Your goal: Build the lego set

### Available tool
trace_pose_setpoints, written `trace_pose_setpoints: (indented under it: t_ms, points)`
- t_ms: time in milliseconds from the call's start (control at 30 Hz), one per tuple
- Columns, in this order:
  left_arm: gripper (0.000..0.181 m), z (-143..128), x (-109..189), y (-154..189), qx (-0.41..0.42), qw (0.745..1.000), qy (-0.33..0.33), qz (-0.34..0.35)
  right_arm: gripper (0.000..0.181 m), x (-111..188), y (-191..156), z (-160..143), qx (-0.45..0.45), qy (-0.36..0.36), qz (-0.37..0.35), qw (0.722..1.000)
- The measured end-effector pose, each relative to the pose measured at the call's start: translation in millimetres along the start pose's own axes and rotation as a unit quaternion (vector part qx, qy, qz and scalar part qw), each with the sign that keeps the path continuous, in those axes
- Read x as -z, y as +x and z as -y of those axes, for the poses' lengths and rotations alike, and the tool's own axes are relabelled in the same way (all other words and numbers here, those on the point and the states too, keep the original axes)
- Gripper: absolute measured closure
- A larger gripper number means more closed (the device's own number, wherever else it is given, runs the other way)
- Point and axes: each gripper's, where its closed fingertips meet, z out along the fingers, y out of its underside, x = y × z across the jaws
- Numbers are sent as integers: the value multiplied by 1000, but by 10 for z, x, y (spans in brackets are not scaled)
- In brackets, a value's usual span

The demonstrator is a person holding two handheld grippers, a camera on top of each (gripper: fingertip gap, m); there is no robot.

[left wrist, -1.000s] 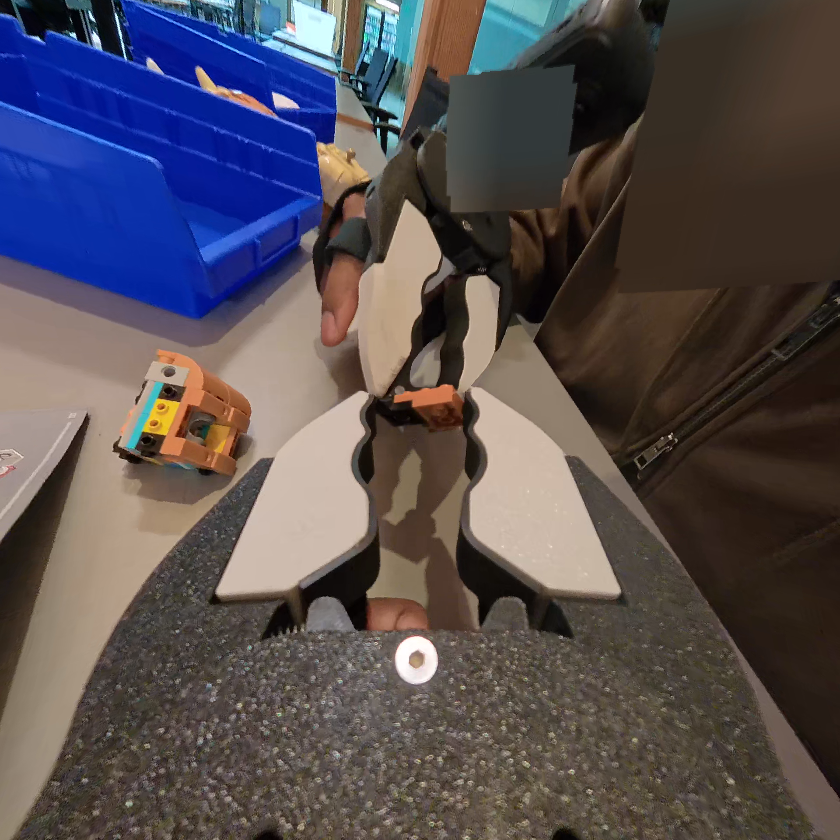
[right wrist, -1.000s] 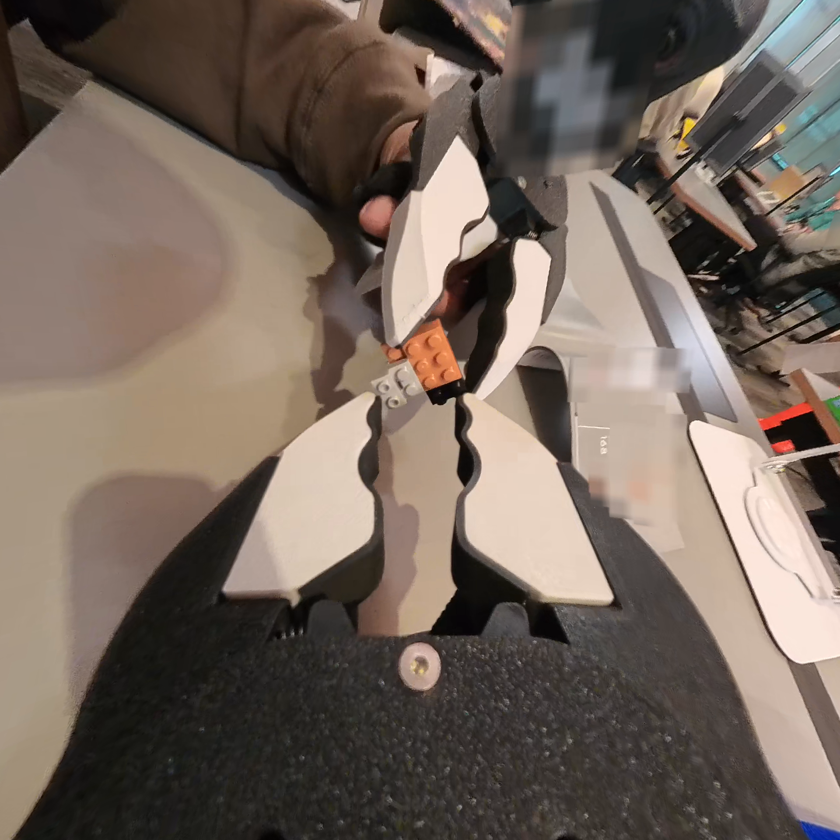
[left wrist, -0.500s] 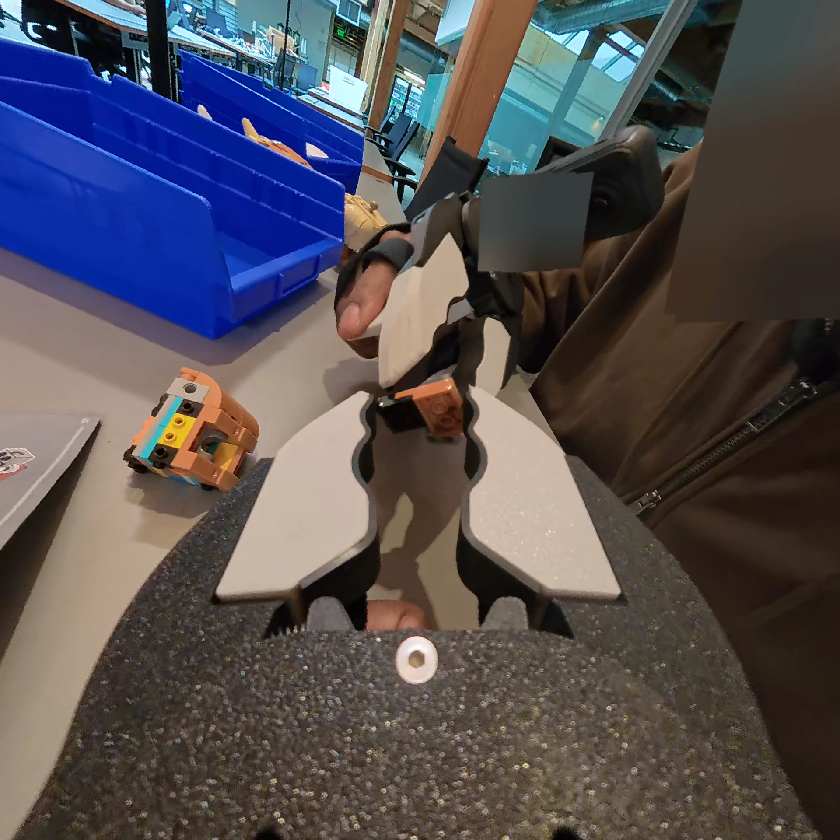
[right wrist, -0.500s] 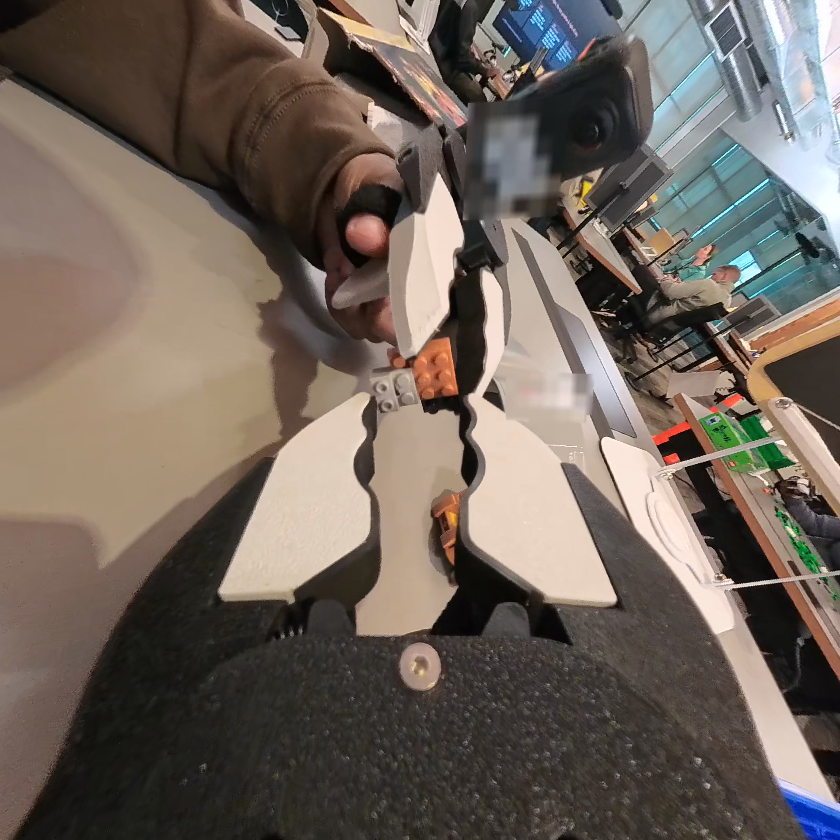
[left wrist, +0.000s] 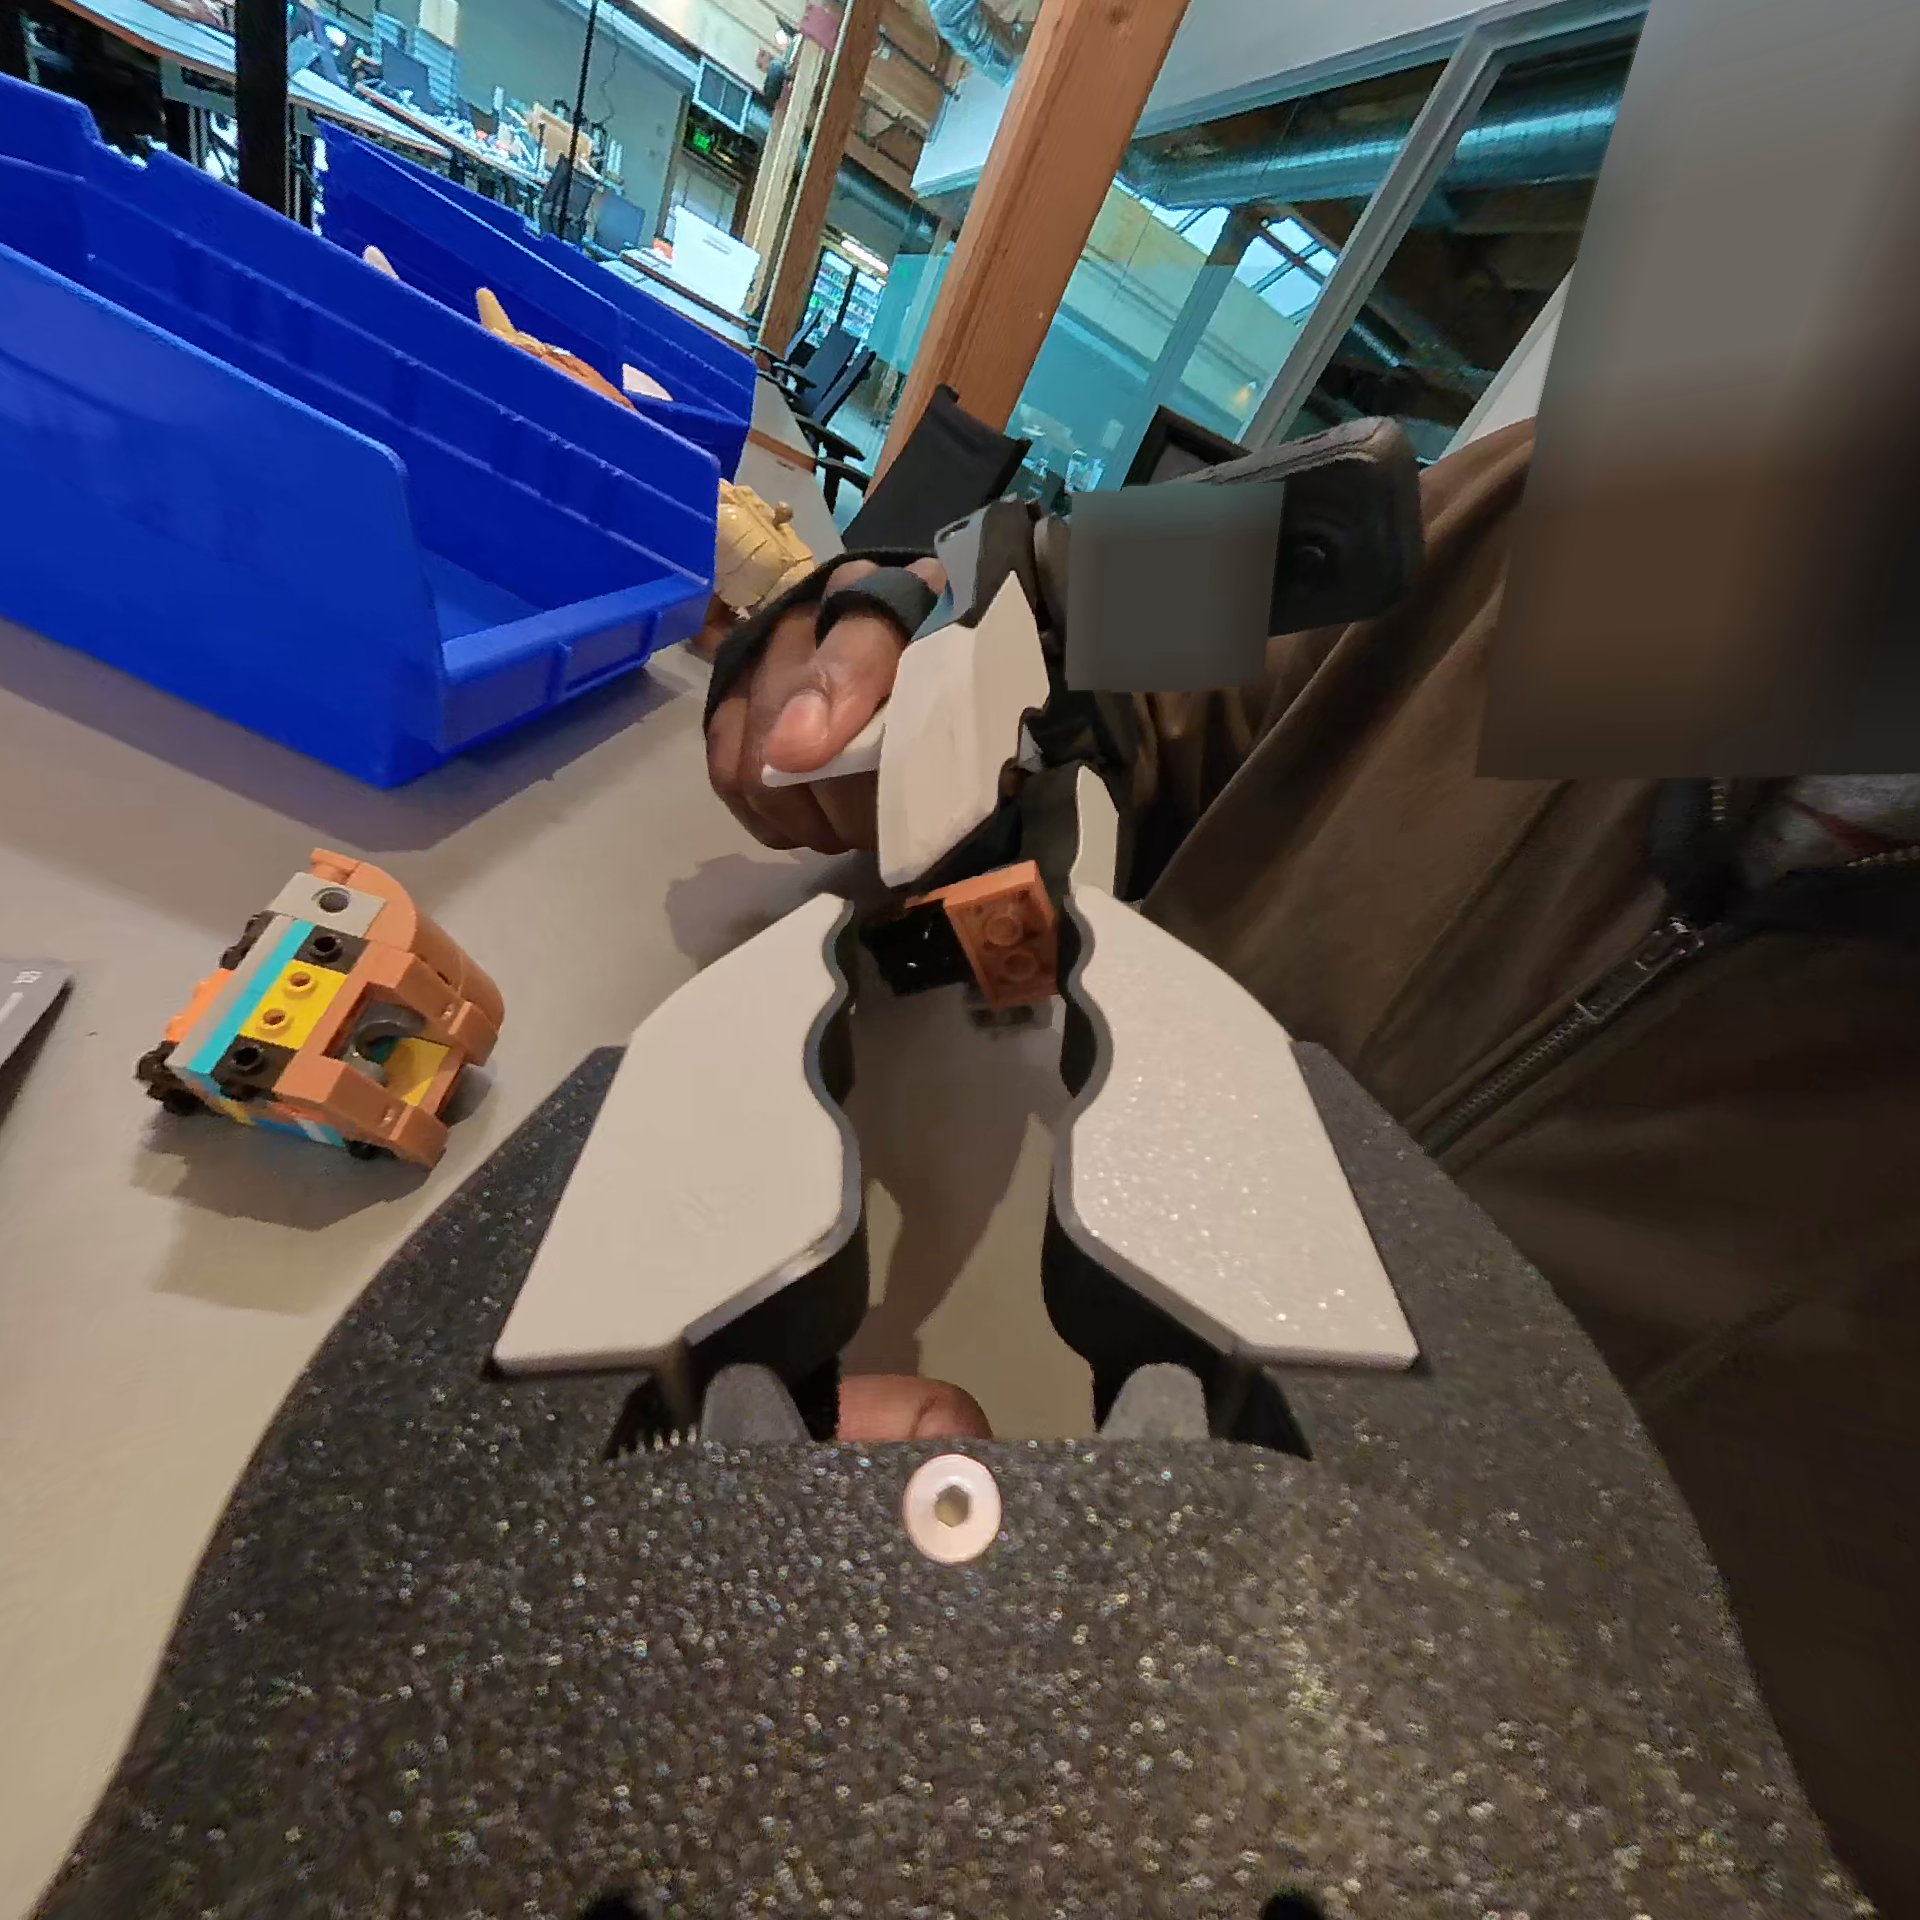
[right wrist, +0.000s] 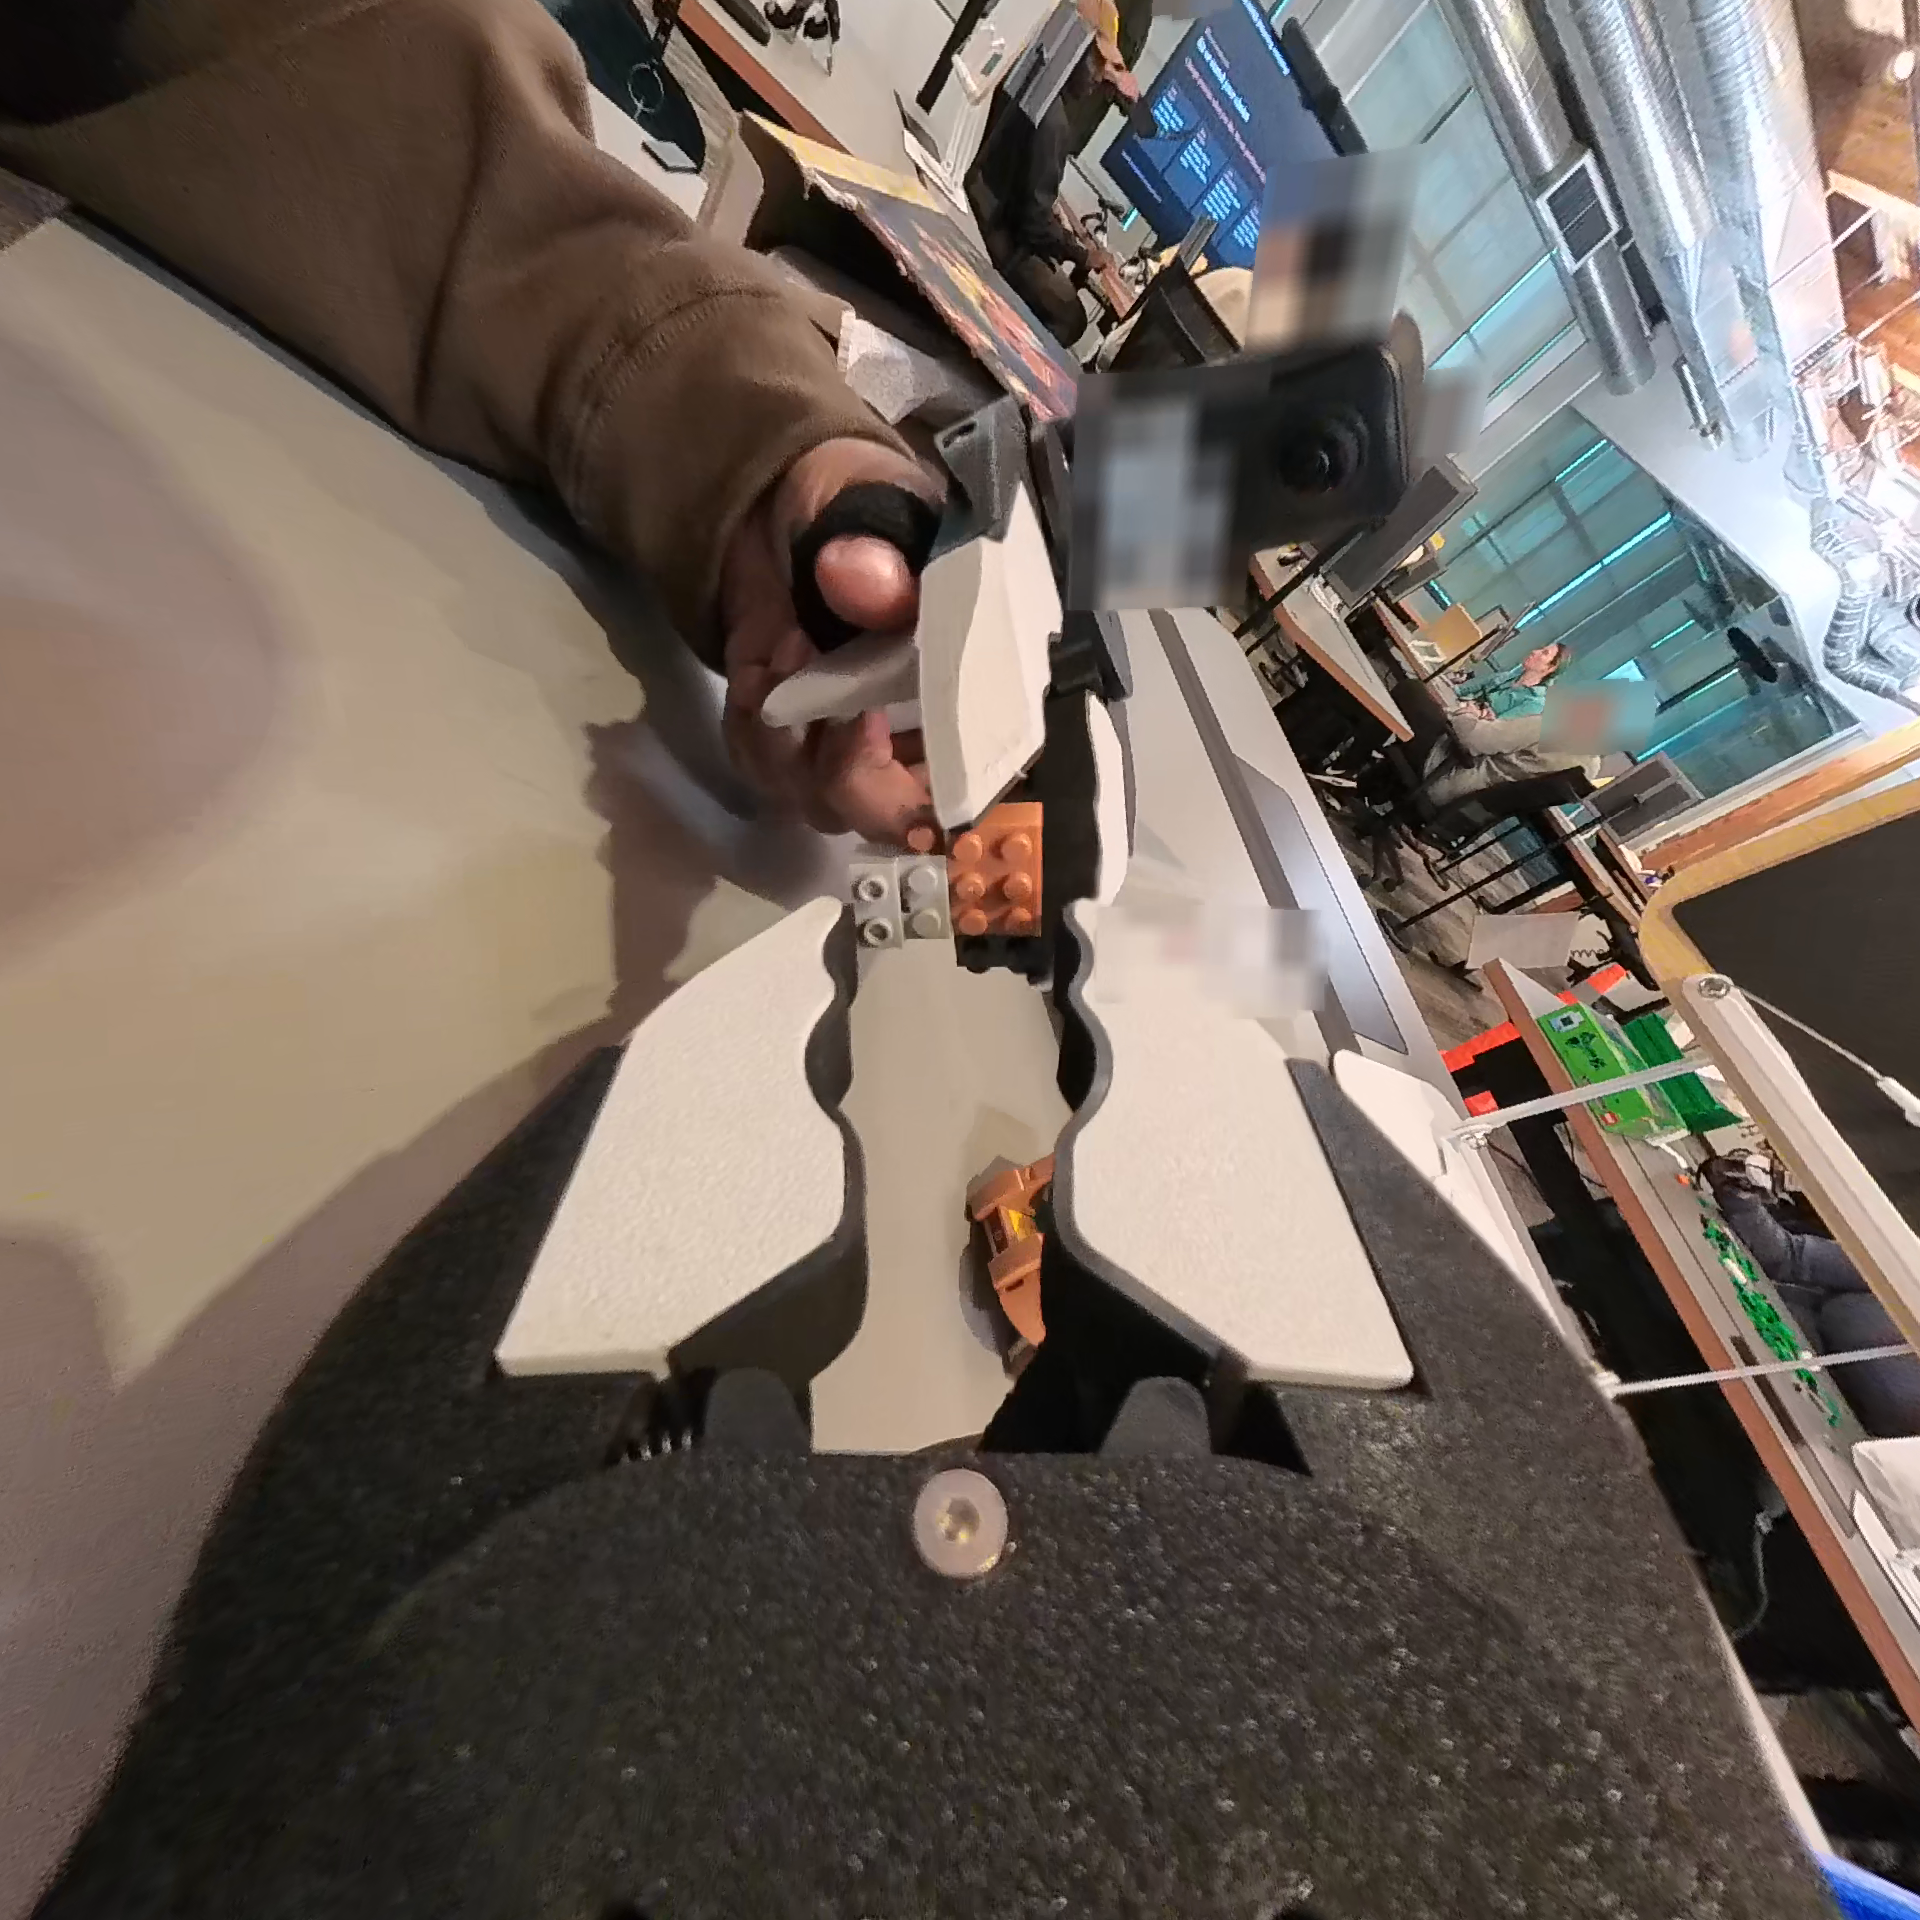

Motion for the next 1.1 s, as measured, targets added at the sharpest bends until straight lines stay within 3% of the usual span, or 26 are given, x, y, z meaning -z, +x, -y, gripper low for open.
trace_pose_setpoints:
  t_ms: [400,733,767,800,933,1100]
  points:
    - [145,20,-29,53,24,999,17,-29,148,24,-18,46,5,6,7,1000]
    - [145,39,-12,-1,33,999,19,-10,148,16,28,1,3,-11,-4,1000]
    - [145,48,-2,-11,34,999,19,-6,149,21,43,-5,3,-12,-8,1000]
    - [146,66,13,-22,34,999,22,-1,172,32,67,-3,3,-10,-15,1000]
    - [148,136,61,-98,67,997,28,29,173,18,93,-46,-14,-19,-17,1000]
    - [149,84,271,-403,80,989,34,117,170,-43,41,-200,-13,-60,-9,998]
